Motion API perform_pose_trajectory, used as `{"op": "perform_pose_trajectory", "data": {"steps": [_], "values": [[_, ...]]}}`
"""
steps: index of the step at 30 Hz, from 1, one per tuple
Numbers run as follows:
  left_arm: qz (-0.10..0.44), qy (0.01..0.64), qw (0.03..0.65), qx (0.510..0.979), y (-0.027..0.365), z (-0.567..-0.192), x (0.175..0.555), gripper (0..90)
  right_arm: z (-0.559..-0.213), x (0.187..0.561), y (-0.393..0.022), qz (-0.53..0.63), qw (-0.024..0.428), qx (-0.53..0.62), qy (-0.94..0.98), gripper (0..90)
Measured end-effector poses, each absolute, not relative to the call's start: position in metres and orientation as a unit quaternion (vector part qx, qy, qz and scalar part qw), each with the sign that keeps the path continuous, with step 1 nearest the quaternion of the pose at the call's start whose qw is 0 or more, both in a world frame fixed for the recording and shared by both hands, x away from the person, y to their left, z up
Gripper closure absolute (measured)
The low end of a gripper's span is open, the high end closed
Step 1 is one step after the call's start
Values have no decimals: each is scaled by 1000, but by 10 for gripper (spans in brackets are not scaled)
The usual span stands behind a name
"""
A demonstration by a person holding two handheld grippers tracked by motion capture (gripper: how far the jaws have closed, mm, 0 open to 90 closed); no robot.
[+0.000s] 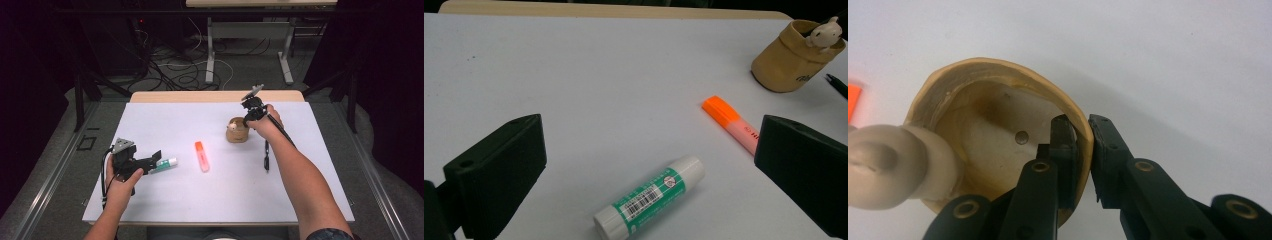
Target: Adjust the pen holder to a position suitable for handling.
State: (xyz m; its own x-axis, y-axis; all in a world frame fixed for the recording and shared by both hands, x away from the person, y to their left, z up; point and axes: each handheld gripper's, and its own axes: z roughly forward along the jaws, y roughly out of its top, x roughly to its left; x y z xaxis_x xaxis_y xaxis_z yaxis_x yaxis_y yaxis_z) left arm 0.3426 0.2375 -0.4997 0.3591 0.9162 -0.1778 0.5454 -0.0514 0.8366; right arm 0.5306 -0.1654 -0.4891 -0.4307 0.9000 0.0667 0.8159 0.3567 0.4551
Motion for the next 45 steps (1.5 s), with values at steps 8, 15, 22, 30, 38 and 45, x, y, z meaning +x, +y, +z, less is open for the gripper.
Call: {"op": "perform_pose_trajectory", "data": {"steps": [8,15,22,30,38,45], "values": [[207,527,442,696,237,-500,343,4,-482,527,-166,179,82,561,804,817],[206,527,441,697,237,-500,344,3,-482,524,-167,197,68,572,793,820],[206,527,440,697,237,-500,343,3,-477,519,-163,191,62,567,799,821],[207,528,438,697,237,-500,343,4,-472,503,-150,187,48,543,817,821],[208,530,437,696,237,-500,344,3,-472,491,-140,180,36,534,826,820],[207,532,436,695,238,-500,343,3,-471,483,-138,158,23,530,833,820]]}}
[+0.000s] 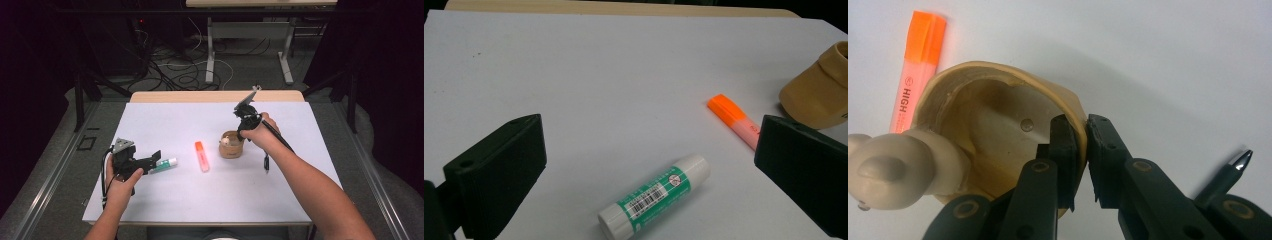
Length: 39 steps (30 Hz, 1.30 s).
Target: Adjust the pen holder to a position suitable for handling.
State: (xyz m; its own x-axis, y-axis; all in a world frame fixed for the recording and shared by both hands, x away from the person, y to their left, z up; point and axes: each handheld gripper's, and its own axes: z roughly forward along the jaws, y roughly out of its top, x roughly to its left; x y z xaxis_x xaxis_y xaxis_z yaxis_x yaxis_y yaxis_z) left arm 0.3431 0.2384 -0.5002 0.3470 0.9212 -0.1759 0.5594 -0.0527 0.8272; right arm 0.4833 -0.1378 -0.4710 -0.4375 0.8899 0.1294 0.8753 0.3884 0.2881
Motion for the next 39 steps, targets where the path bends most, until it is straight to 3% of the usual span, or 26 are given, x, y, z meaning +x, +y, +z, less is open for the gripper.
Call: {"op": "perform_pose_trajectory", "data": {"steps": [12,33,37,39], "values": [[209,533,436,694,238,-501,343,4,-475,468,-127,147,-2,533,833,819],[206,532,435,697,237,-501,343,4,-481,465,-128,152,2,535,831,814],[204,532,435,697,237,-501,343,5,-478,464,-132,165,-8,534,829,752],[202,532,436,697,237,-501,343,7,-479,458,-137,235,-2,523,819,677]]}}
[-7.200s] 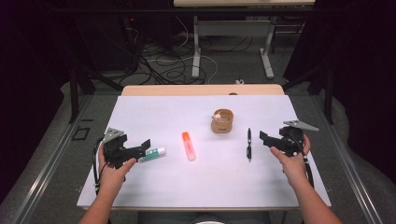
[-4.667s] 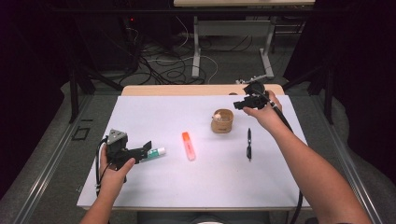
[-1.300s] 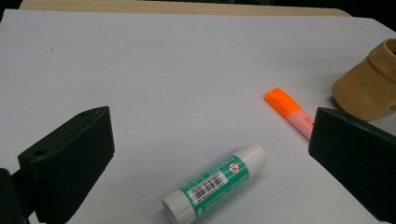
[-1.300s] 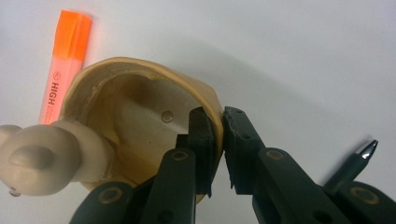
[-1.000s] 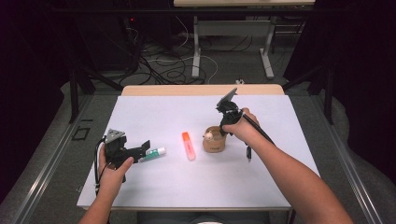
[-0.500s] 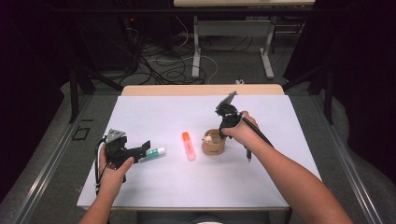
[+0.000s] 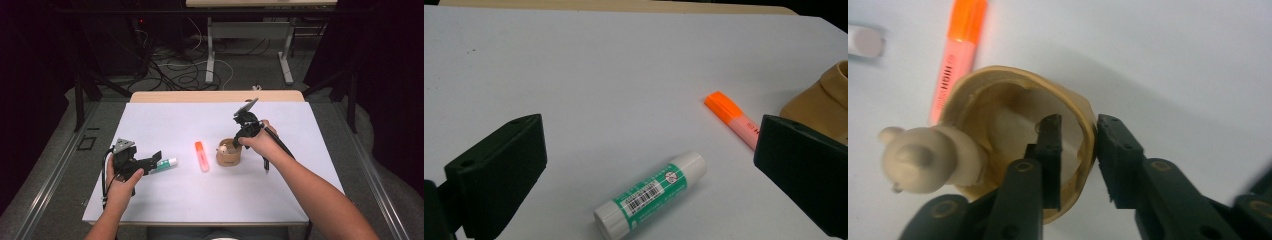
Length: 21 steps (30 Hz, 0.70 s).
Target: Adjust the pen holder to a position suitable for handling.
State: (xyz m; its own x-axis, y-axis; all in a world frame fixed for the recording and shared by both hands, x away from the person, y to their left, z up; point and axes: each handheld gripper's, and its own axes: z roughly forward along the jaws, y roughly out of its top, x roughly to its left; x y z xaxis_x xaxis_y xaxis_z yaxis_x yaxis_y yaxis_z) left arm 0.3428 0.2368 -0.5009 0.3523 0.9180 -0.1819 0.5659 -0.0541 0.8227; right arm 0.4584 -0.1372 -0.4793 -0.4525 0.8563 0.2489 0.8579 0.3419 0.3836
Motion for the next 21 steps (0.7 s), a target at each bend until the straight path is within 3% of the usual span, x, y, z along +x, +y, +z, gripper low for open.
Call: {"op": "perform_pose_trajectory", "data": {"steps": [5,10,21], "values": [[199,532,436,699,236,-501,343,8,-470,450,-144,-257,-5,-501,-826,606],[199,533,438,696,235,-500,343,10,-463,436,-155,-314,-41,-470,-824,502],[178,541,451,687,236,-499,342,24,-454,387,-200,-441,-112,-429,-781,434]]}}
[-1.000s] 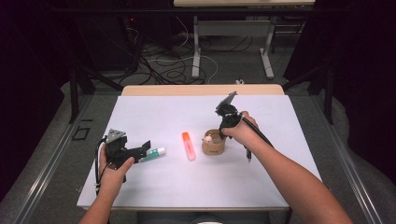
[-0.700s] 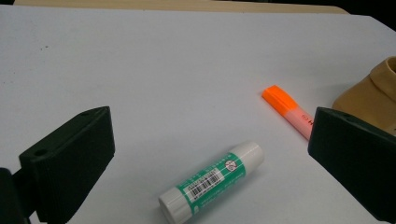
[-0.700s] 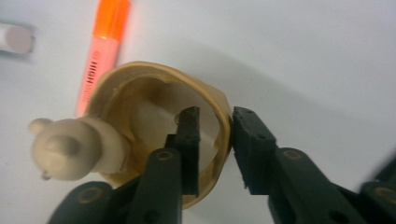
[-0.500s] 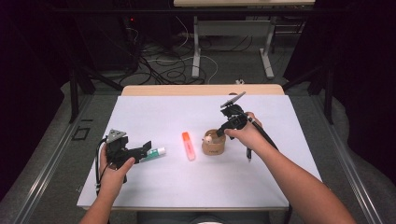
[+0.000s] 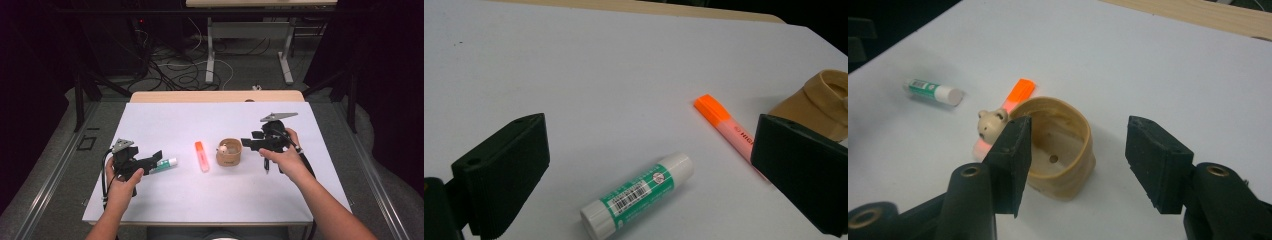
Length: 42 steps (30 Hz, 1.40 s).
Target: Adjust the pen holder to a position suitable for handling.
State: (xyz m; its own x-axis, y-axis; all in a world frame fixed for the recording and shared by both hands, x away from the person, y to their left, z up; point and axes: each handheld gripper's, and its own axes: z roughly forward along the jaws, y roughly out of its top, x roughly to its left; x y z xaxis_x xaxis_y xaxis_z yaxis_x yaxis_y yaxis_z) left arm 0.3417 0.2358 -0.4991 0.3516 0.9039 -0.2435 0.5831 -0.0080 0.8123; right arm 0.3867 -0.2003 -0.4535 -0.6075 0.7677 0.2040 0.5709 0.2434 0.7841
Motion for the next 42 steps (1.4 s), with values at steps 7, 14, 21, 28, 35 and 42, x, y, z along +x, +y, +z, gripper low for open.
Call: {"op": "perform_pose_trajectory", "data": {"steps": [7,14,21,28,35,42], "values": [[176,538,451,690,231,-499,342,23,-461,367,-233,473,139,445,747,345],[175,536,445,696,226,-502,343,5,-472,363,-253,483,150,461,730,257],[178,541,442,693,227,-503,343,4,-498,363,-263,463,154,495,719,163],[173,557,440,683,229,-501,344,4,-513,365,-265,447,165,524,706,112],[158,571,447,671,218,-493,345,5,-511,364,-265,447,186,533,694,0],[153,571,447,672,202,-486,348,34,-506,363,-267,458,192,535,684,0]]}}
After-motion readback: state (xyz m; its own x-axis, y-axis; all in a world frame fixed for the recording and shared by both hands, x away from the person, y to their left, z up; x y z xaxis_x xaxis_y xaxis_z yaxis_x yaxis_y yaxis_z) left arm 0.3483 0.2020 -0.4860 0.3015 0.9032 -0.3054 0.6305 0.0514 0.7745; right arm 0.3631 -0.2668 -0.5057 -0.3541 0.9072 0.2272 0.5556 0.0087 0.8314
